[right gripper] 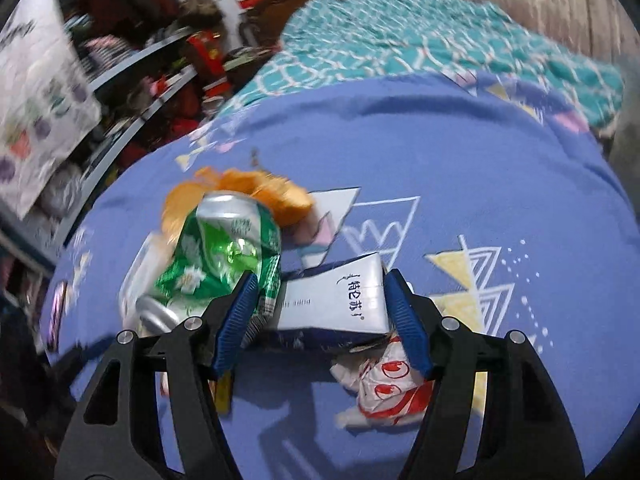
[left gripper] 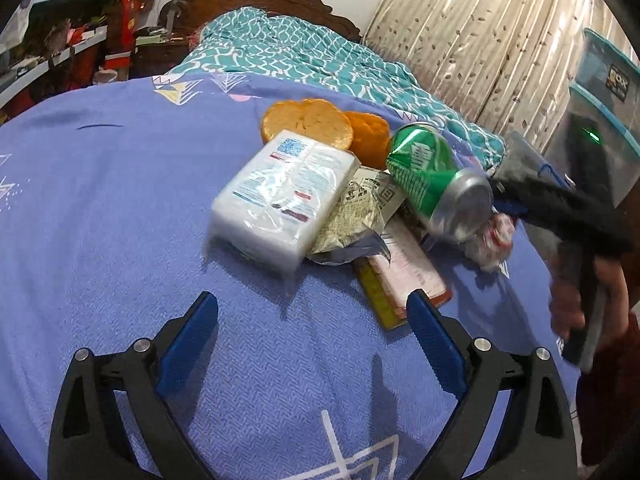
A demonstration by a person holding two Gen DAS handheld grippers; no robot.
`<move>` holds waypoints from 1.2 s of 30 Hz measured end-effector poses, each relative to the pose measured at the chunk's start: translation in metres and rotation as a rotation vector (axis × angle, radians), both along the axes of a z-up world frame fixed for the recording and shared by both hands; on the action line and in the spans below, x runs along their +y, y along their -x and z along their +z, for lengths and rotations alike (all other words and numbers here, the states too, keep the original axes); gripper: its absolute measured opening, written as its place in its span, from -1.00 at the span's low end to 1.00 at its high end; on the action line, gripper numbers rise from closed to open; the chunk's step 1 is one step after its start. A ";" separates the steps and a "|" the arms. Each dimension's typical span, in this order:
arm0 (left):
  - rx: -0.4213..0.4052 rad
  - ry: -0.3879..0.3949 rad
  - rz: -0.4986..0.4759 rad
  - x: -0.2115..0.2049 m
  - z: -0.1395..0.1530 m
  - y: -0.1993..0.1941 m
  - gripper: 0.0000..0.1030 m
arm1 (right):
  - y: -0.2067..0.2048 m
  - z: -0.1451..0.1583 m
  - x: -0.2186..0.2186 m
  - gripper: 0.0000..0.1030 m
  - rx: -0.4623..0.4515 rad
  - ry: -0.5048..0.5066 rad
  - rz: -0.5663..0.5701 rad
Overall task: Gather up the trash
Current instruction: 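Grasp the green crushed can with the left tool while the right tool reaches for the red-white tissue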
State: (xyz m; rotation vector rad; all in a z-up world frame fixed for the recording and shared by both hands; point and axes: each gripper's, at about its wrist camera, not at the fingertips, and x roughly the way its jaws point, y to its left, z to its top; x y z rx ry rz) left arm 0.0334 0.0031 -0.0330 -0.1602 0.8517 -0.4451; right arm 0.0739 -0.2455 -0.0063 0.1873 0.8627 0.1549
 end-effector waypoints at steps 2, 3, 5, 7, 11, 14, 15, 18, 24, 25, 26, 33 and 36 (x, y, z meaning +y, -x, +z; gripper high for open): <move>0.005 0.006 0.005 0.001 -0.001 -0.001 0.82 | 0.012 0.002 0.009 0.32 -0.014 0.026 0.020; 0.009 0.008 0.008 0.002 -0.001 -0.001 0.83 | 0.018 0.003 0.011 0.32 -0.017 0.022 0.027; 0.017 0.007 0.015 0.003 -0.002 -0.002 0.83 | 0.027 0.005 0.011 0.32 -0.027 -0.007 0.033; 0.022 0.004 0.024 0.004 -0.003 -0.004 0.83 | 0.036 0.007 0.006 0.32 -0.046 -0.046 0.012; 0.036 -0.009 0.031 0.002 -0.006 -0.005 0.83 | 0.049 0.010 -0.007 0.32 -0.082 -0.095 -0.065; 0.020 -0.043 0.045 -0.002 -0.005 -0.001 0.83 | 0.056 0.009 -0.019 0.32 -0.091 -0.147 -0.108; 0.011 -0.050 0.048 -0.001 -0.005 0.001 0.83 | 0.058 0.009 -0.022 0.32 -0.092 -0.154 -0.119; -0.004 -0.061 0.055 -0.001 -0.003 0.008 0.83 | 0.064 0.006 -0.031 0.31 -0.088 -0.176 -0.151; -0.016 -0.098 0.086 0.006 -0.002 0.022 0.83 | 0.066 0.004 -0.038 0.31 -0.087 -0.218 -0.169; -0.016 -0.100 0.090 0.008 -0.002 0.024 0.83 | 0.065 0.004 -0.037 0.31 -0.085 -0.218 -0.167; -0.013 -0.096 0.093 0.011 -0.001 0.024 0.83 | 0.065 0.004 -0.035 0.31 -0.084 -0.217 -0.164; 0.011 -0.091 0.105 0.031 0.002 0.026 0.83 | 0.072 0.027 -0.008 0.30 -0.180 -0.141 -0.111; 0.009 -0.090 0.089 0.032 0.008 0.026 0.80 | 0.070 0.033 0.004 0.30 -0.194 -0.135 -0.068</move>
